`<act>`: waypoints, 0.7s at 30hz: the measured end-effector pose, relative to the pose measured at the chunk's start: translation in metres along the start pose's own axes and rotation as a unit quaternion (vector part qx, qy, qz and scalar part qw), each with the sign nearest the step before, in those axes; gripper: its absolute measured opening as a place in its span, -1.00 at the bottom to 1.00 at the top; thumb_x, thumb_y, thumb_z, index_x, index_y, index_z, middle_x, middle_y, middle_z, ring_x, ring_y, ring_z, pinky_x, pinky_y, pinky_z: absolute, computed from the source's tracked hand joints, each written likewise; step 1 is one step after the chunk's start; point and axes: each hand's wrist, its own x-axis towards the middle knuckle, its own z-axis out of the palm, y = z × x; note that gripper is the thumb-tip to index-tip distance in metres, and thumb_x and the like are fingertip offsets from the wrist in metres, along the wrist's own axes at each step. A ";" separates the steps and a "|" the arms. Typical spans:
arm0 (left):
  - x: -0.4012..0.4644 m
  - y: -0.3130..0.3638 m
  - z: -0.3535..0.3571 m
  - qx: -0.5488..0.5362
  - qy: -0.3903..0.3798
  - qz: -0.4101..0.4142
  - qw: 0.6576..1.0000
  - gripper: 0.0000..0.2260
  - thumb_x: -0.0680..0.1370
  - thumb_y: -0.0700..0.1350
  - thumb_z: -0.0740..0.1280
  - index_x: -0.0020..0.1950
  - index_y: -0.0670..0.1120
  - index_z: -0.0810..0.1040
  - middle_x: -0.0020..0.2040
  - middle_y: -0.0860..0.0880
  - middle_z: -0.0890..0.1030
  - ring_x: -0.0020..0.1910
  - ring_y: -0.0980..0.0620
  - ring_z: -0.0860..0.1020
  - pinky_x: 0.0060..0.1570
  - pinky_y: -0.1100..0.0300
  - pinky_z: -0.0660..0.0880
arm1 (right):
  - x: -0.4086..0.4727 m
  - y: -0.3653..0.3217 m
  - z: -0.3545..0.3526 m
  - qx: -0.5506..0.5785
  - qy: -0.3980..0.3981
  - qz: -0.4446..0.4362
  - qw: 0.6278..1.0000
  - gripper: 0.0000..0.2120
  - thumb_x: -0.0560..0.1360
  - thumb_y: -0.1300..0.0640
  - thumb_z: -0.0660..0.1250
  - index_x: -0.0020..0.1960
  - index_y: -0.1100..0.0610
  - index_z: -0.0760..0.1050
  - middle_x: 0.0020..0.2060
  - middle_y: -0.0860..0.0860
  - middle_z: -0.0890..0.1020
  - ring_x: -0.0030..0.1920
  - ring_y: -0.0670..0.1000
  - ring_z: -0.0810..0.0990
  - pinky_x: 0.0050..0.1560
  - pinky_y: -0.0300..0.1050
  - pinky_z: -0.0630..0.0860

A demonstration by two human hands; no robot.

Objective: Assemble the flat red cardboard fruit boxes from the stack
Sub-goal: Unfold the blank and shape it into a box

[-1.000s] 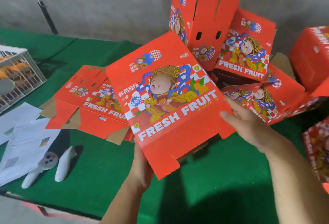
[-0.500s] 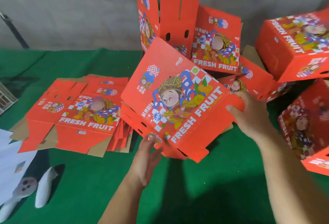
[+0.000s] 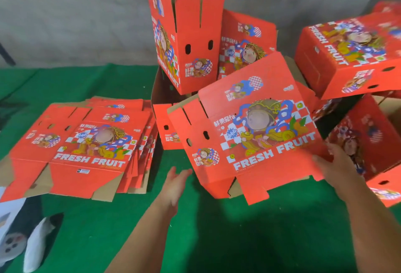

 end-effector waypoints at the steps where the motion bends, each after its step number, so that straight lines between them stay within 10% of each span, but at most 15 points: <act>1: -0.002 -0.008 0.008 -0.002 -0.023 -0.027 0.999 0.07 0.30 0.25 0.41 0.71 0.07 -0.04 0.68 -0.04 0.17 0.62 -0.08 0.21 0.55 -0.07 0.12 | -0.001 0.007 0.000 0.008 0.007 0.016 1.000 -0.55 0.58 0.26 0.43 0.45 0.15 0.46 0.18 0.26 0.60 0.03 0.22 0.60 0.02 0.16 0.60; 4: -0.007 -0.033 0.032 0.014 -0.093 -0.062 0.994 0.12 0.29 0.36 0.43 0.71 0.01 0.01 0.68 0.02 0.15 0.62 -0.02 0.21 0.59 -0.05 0.06 | -0.009 0.028 0.004 0.047 0.007 0.072 0.996 -0.58 0.58 0.35 0.39 0.43 0.24 0.49 0.16 0.30 0.62 -0.02 0.21 0.60 -0.03 0.09 0.54; 7: -0.008 -0.047 0.052 0.046 -0.149 -0.018 0.988 -0.16 0.41 0.27 0.47 0.54 -0.16 0.37 0.34 -0.08 0.63 0.30 0.03 0.61 0.46 0.05 0.36 | -0.020 0.045 0.010 0.055 -0.008 0.105 0.993 -0.65 0.58 0.39 0.36 0.36 0.30 0.54 0.03 0.28 0.64 -0.21 0.07 0.52 0.01 0.11 0.51; 12: 0.001 -0.045 0.068 0.089 -0.043 -0.004 0.995 -0.70 0.61 0.05 0.39 0.26 -0.10 0.57 0.19 -0.17 0.65 0.22 -0.10 0.59 0.30 0.02 0.44 | -0.023 0.058 0.012 0.072 -0.009 0.099 0.992 -0.64 0.63 0.28 0.34 0.43 0.21 0.49 -0.08 -0.09 0.56 -0.18 -0.17 0.45 -0.19 -0.13 0.43; 15: 0.004 -0.036 0.074 0.065 -0.060 0.023 0.996 -0.64 0.59 0.16 0.38 0.08 -0.14 0.59 0.03 0.02 0.70 0.08 0.13 0.61 0.20 0.07 0.39 | -0.020 0.053 0.014 0.083 -0.059 0.084 0.991 -0.64 0.65 0.23 0.32 0.44 0.09 0.50 0.05 -0.06 0.64 -0.09 -0.17 0.52 -0.18 -0.21 0.37; 18: -0.006 -0.024 0.094 -0.011 -0.099 0.016 0.995 -0.48 0.54 0.31 0.37 0.22 -0.09 0.43 0.13 0.03 0.61 0.14 0.08 0.60 0.28 0.04 0.42 | -0.020 0.050 0.015 0.126 -0.082 0.089 0.985 -0.70 0.66 0.22 0.32 0.35 -0.03 0.54 0.10 -0.04 0.69 0.00 -0.04 0.66 -0.12 -0.08 0.53; 21: -0.016 -0.017 0.104 -0.001 -0.136 0.071 0.988 -0.19 0.42 0.51 0.28 0.53 0.09 0.29 0.28 0.39 0.54 0.28 0.48 0.45 0.52 0.06 0.20 | -0.024 0.045 0.017 0.183 -0.064 0.072 0.978 -0.86 0.64 0.07 0.38 0.18 -0.10 0.55 0.04 -0.06 0.71 -0.04 -0.04 0.72 -0.19 -0.07 0.62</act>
